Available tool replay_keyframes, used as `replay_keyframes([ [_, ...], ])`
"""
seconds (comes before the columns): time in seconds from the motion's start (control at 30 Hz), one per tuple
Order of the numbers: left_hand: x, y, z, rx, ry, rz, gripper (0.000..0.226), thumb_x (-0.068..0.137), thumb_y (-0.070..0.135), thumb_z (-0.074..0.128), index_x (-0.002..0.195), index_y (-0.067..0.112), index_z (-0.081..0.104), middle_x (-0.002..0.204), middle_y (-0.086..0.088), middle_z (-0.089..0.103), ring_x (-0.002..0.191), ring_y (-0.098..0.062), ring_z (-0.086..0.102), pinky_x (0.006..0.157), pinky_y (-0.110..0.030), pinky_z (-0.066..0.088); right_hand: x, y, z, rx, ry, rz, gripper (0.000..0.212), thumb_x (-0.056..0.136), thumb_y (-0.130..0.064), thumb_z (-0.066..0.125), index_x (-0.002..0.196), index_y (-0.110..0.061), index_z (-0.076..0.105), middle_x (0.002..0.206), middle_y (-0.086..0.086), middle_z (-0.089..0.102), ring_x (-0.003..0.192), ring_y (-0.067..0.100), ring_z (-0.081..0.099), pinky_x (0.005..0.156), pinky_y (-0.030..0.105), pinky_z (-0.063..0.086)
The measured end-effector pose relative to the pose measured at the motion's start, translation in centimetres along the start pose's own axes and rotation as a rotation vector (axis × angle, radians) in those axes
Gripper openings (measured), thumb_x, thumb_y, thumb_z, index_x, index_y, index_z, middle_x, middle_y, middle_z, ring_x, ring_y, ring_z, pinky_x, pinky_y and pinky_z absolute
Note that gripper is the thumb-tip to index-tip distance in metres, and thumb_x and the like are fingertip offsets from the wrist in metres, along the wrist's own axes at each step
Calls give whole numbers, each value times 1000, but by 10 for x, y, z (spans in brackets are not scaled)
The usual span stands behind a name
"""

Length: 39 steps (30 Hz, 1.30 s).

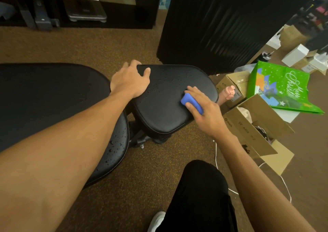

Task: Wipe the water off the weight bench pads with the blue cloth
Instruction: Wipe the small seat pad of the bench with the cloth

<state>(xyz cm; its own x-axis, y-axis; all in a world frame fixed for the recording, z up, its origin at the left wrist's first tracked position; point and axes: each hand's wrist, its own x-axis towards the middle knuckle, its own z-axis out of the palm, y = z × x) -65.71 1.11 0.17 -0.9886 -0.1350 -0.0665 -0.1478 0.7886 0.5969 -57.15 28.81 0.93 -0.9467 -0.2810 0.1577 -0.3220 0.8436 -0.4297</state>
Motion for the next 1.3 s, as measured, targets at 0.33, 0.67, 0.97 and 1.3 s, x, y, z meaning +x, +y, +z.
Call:
replay_keyframes([
  [0.33,0,0,0,-2,10,8,58,108,65,40,155,32,46,150,-7,54,133,-36,57,105,-47,43,8,-21,9,7,27,76,50,109,-37,55,156,-21,49,166,-5,40,158,11,25,128,31,16],
  [0.67,0,1,1,9,7,7,58,108,65,40,155,32,46,151,-7,53,134,-34,56,105,-47,43,29,-29,15,-8,51,142,52,110,-36,53,158,-18,46,167,-2,38,159,15,24,126,28,12],
  [0.97,1,-1,1,8,6,4,59,107,66,40,155,32,46,150,-7,54,134,-34,56,107,-48,43,44,-14,12,-49,99,264,51,110,-38,51,157,-19,46,168,-1,36,159,18,23,126,33,10],
  [1.3,2,-1,2,8,11,10,58,107,65,40,154,32,47,148,-7,55,133,-34,57,104,-47,43,54,-7,14,-77,134,319,52,111,-39,49,158,-16,44,168,3,37,159,21,24,127,35,14],
])
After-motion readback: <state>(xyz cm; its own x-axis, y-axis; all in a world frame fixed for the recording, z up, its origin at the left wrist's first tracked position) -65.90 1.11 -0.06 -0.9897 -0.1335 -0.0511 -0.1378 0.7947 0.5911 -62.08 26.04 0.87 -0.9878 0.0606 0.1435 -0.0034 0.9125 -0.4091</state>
